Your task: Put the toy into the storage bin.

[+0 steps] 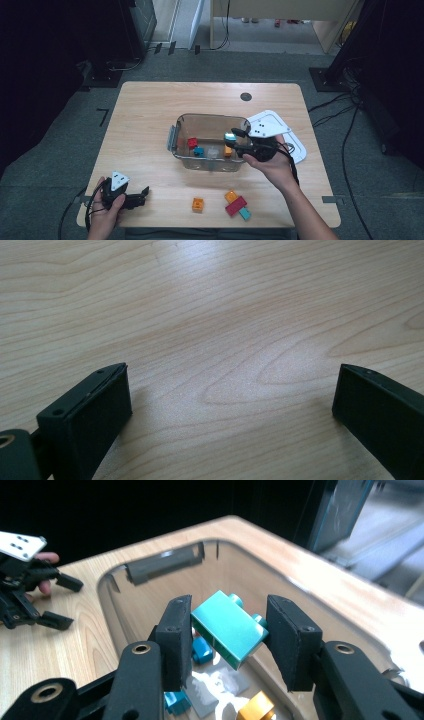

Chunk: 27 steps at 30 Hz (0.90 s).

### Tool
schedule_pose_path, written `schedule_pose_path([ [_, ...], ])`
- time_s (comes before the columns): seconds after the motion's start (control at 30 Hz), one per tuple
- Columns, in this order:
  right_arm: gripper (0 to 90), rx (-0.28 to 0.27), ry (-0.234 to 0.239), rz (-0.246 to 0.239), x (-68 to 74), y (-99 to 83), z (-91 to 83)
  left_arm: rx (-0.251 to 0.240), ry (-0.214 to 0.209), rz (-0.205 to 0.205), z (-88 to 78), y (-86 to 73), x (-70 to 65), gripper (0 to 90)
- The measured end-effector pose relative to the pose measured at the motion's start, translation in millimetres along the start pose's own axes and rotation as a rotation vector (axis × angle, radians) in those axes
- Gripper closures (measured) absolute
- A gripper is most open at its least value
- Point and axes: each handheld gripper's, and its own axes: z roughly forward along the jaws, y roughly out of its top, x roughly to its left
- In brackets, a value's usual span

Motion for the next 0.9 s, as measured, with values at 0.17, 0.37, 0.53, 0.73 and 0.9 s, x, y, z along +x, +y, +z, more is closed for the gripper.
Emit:
schedule_pose_path([
  [0.17, 55.4, 0.082, -0.008, 0.026, -5.5, 5.1, 11.1, 0.002, 0.0, 0.002, -0.1, 0.0, 0.1, 2.1],
  [0.37, 55.4, 0.246, -0.007, 0.037, -10.2, 10.6, 27.7, 0.002, 0.0, 0.002, -0.1, 0.0, 0.1, 2.1],
  [0.53, 55.4, 0.338, -0.008, 0.038, -10.6, 12.2, 36.8, 0.001, 0.0, 0.001, -0.1, 0.0, 0.1, 2.1],
  [0.73, 55.4, 0.441, -0.01, 0.034, -12.1, 14.9, 48.2, 0.001, 0.0, -0.001, -0.1, 0.0, -0.1, 2.1],
  [0.9, 55.4, 0.494, -0.02, 0.025, -10.6, 14.5, 53.8, 0.001, -0.001, -0.001, -0.1, 0.0, -0.1, 2.1],
])
